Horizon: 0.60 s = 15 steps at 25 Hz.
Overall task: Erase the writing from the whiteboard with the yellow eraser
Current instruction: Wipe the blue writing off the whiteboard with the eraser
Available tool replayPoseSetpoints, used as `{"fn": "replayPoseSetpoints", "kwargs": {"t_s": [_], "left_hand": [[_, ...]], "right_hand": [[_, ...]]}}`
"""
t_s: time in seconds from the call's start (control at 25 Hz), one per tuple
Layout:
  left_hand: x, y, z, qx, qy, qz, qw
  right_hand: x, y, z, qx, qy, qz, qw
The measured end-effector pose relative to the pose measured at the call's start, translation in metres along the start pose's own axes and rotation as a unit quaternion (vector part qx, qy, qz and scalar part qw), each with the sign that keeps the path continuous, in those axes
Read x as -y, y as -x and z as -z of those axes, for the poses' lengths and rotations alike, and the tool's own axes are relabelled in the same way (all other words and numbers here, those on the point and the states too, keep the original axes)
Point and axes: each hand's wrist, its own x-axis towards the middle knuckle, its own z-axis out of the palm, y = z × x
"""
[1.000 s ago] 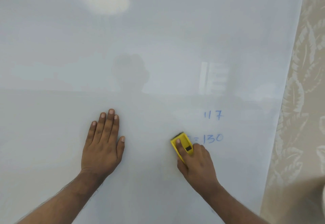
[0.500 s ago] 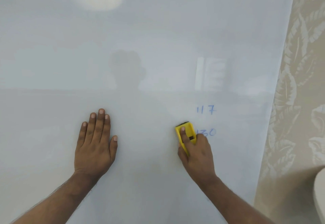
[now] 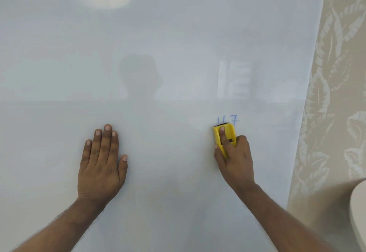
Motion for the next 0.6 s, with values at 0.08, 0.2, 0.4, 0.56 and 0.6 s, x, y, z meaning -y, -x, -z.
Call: {"fn": "replayPoseSetpoints", "kwargs": {"t_s": [0.08,0.2,0.4,0.56,0.6], "left_hand": [[0.000,0.000,0.000,0.001,0.000,-0.001,1.000],[0.000,0.001,0.000,-0.001,0.002,-0.001,1.000],[0.001,0.002,-0.001,0.001,0.005,-0.001,1.000],[0.001,0.002,-0.003,0.000,0.002,-0.002,1.000],[0.001,0.002,-0.003,0.000,0.005,-0.003,1.000]], "right_hand": [[-0.002,0.019,-0.004,0.027,0.009,0.026,0.999],[-0.025,0.058,-0.004,0.067,0.031,0.034,0.997],[-0.050,0.047,0.008,0.029,0.036,-0.029,0.999],[-0.038,0.004,0.007,-0.016,0.001,-0.077,0.997],[-0.033,0.007,0.005,-0.005,0.001,-0.060,0.998]]}}
